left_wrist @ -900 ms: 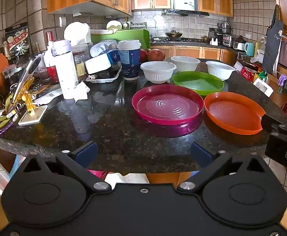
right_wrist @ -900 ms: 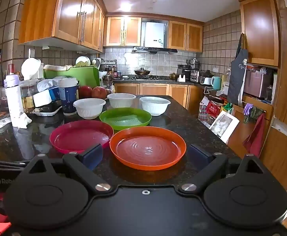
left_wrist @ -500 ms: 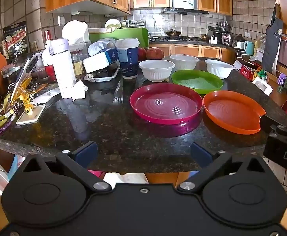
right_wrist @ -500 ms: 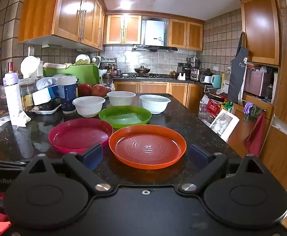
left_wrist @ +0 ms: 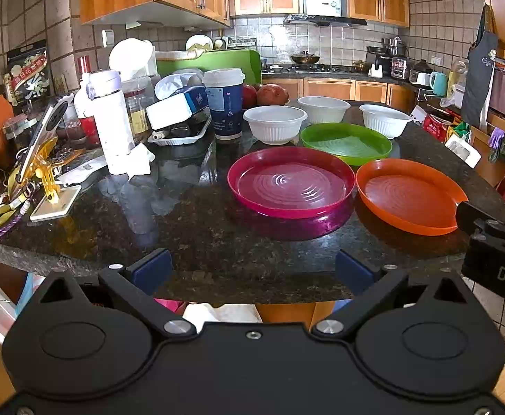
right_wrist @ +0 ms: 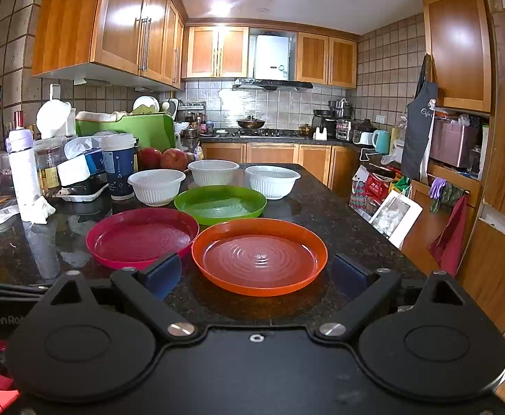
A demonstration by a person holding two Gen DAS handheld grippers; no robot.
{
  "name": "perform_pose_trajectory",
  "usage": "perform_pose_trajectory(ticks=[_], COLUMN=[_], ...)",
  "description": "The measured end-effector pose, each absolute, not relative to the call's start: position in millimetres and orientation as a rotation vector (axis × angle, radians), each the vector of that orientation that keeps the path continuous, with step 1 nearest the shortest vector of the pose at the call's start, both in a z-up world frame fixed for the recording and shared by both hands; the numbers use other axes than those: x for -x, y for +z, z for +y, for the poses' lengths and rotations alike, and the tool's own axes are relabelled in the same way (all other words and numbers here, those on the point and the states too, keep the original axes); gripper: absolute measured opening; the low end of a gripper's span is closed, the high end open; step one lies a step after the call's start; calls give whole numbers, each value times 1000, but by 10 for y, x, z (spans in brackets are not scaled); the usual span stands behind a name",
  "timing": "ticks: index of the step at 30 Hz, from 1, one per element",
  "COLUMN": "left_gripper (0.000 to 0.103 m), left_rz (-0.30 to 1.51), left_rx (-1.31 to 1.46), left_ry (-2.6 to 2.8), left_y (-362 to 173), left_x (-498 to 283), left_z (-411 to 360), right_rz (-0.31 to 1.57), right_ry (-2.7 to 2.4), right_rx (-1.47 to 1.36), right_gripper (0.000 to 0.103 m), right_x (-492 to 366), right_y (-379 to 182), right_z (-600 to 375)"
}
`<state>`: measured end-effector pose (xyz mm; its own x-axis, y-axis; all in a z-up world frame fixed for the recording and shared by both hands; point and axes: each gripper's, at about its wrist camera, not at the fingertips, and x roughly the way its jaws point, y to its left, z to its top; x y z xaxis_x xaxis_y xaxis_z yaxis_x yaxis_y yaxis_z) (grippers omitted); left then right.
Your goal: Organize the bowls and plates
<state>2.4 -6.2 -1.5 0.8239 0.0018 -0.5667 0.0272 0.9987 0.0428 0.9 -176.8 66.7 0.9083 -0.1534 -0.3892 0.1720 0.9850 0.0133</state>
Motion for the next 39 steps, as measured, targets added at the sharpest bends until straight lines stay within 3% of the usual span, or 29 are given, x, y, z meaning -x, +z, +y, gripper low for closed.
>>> perform_pose_trajectory(ticks=[39], left_gripper=[100], left_rz=[596], left_rx=[-40], left_ry=[-16], left_y=[-15], left_x=[41], left_z=[-12], right_rz=[389], right_ry=[-153], right_rx=[-31], right_gripper=[98], right_x=[105], right_y=[719], right_z=[-1702])
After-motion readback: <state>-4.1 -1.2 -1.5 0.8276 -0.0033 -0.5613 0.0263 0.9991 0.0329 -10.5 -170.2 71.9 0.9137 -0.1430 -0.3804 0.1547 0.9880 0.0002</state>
